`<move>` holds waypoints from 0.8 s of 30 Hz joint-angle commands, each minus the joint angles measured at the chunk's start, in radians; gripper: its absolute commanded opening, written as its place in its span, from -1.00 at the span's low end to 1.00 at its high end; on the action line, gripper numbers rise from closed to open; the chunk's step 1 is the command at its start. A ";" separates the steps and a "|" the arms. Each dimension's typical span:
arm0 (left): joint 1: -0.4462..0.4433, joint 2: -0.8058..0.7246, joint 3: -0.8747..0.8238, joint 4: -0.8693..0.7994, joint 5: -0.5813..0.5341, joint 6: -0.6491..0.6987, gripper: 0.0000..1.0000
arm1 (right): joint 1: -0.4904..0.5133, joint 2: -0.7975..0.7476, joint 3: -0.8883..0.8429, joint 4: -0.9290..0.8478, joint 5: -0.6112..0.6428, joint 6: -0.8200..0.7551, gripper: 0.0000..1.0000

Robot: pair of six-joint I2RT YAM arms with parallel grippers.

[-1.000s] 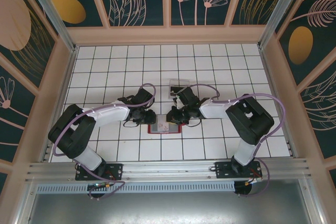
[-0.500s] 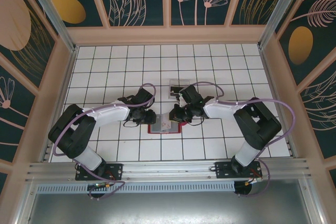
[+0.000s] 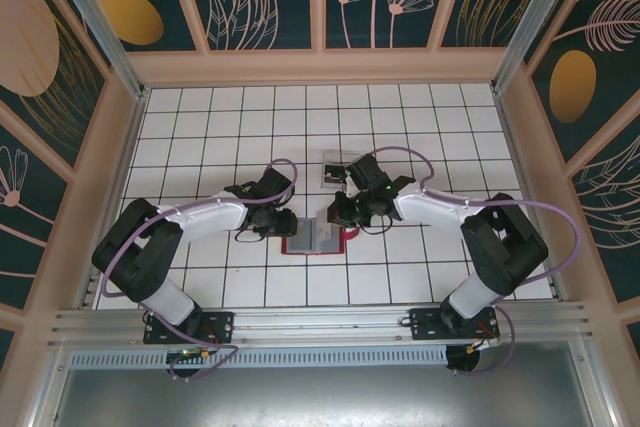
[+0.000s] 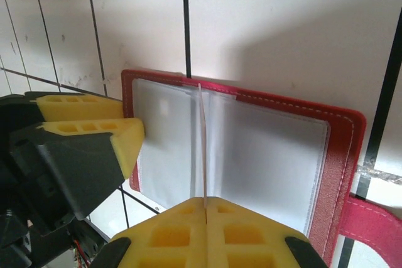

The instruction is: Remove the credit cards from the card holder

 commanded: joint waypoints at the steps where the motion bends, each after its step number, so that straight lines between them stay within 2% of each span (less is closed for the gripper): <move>1: -0.006 0.028 -0.011 -0.053 -0.040 0.019 -0.32 | -0.013 -0.033 0.057 -0.099 0.065 -0.083 -0.92; 8: -0.005 0.024 -0.011 -0.049 -0.041 0.026 -0.33 | -0.025 0.009 0.226 -0.335 0.271 -0.276 -0.93; 24: -0.006 0.012 -0.008 -0.040 -0.042 0.027 -0.32 | -0.034 0.050 0.544 -0.534 0.507 -0.920 -0.94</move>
